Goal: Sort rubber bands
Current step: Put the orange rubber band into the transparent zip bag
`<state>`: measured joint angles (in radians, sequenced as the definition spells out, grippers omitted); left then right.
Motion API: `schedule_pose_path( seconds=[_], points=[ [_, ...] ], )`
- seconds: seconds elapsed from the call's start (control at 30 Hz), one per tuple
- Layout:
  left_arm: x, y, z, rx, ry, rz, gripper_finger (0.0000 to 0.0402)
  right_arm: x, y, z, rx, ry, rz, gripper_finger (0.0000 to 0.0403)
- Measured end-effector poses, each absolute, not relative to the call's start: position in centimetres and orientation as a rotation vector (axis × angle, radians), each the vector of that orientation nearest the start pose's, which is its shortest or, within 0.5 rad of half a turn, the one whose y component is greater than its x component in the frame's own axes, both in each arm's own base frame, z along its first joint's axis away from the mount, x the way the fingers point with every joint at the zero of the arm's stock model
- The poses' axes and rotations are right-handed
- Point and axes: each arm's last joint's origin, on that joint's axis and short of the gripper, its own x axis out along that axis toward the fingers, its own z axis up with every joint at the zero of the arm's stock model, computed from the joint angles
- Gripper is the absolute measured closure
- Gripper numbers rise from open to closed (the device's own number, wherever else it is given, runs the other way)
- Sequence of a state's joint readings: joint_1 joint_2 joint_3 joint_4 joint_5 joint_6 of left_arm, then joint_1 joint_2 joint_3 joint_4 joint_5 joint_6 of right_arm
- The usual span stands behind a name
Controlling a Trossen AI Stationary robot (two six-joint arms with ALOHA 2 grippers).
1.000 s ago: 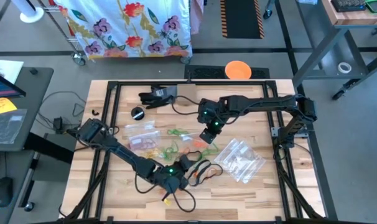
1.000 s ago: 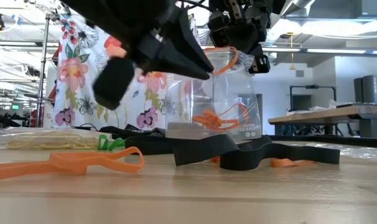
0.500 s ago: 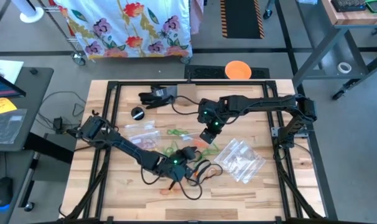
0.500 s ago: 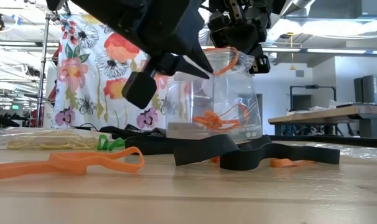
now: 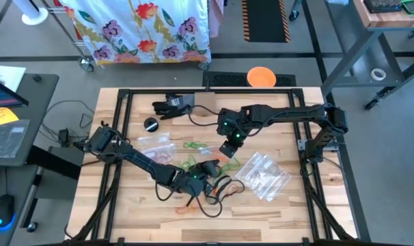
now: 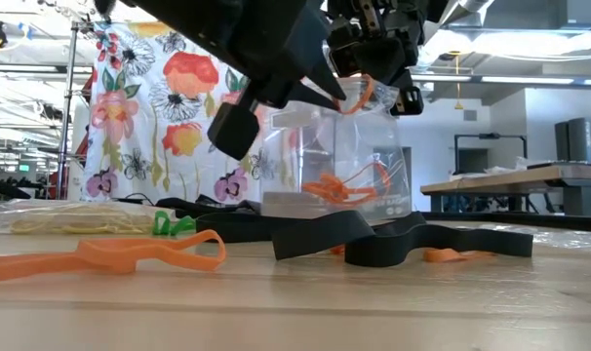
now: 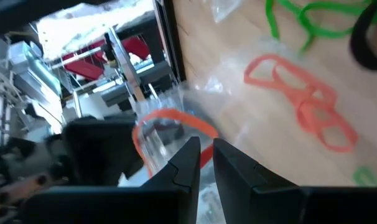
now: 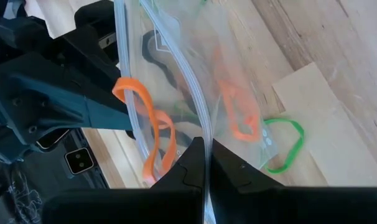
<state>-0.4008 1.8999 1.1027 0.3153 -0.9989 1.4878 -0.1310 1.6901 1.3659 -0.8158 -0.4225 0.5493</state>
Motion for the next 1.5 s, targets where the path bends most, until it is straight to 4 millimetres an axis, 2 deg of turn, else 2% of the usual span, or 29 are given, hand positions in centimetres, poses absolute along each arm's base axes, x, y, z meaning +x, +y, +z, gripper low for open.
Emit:
schedule_pose_path(
  seconds=[0.13, 0.4, 0.63, 0.8, 0.9, 1.23, 1.5],
  points=[
    [37.5, -12.1, 18.1, 1.73, 0.793, 0.22, 0.0364, 34.1, -3.3, 25.9, 0.8, 1.159, -0.05, 0.0397],
    [37.7, -11.4, 18.1, 1.743, 0.815, 0.225, 0.0364, 34.1, -3.3, 25.9, 0.8, 1.159, -0.05, 0.0397],
    [38.0, -11.6, 18.9, 1.689, 0.749, 0.289, 0.0364, 34.1, -3.3, 25.9, 0.801, 1.159, -0.051, 0.0397],
    [38.2, -11.7, 19.3, 1.625, 0.725, 0.319, 0.0396, 34.1, -3.3, 25.9, 0.801, 1.159, -0.051, 0.0397],
    [38.4, -11.8, 19.7, 1.587, 0.713, 0.345, 0.04, 34.1, -3.3, 25.9, 0.801, 1.159, -0.051, 0.0397],
    [39.1, -12.3, 21.6, 1.547, 0.682, 0.404, 0.0401, 34.0, -3.2, 25.8, 0.802, 1.174, -0.054, 0.0397],
    [39.2, -12.2, 21.8, 1.532, 0.694, 0.428, 0.0401, 33.9, -2.5, 25.8, 0.8, 1.192, -0.044, 0.0397]
  ],
)
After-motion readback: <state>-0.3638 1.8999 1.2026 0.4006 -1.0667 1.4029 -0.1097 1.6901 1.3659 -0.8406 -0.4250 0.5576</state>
